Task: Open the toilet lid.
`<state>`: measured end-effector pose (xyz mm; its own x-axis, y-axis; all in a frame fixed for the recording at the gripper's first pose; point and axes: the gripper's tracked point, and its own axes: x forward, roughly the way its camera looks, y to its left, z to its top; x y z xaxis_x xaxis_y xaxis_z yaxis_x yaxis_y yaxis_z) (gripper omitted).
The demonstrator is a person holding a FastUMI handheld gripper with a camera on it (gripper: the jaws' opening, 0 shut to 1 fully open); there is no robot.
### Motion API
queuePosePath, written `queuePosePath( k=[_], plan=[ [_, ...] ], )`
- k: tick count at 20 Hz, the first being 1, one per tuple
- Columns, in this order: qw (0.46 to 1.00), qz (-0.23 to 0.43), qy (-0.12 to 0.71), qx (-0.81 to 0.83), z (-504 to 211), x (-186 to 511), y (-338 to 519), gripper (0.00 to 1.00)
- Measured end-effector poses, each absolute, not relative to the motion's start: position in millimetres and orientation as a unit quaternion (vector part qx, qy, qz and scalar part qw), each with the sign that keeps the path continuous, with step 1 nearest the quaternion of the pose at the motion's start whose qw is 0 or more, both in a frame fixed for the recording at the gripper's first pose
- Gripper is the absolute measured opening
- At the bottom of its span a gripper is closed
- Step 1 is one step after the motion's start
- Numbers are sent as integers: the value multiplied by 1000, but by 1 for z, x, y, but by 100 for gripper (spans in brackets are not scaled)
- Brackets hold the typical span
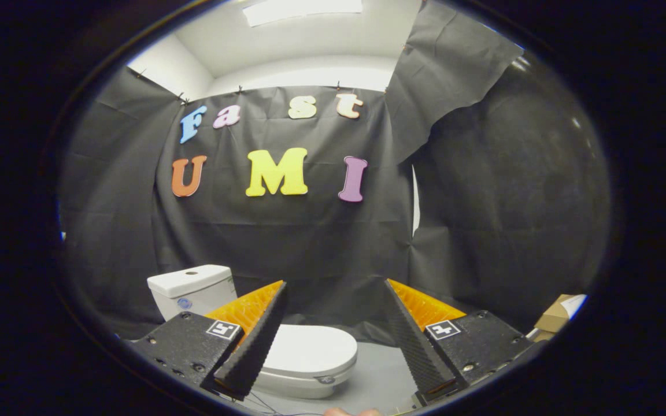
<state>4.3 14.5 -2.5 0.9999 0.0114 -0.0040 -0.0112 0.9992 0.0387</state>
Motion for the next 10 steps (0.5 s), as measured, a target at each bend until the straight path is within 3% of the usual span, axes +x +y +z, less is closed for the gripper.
queuePosePath(
  k=[10],
  plan=[
    [998, 24, 27, 44, -36, 15, 29, 100]
  ],
)
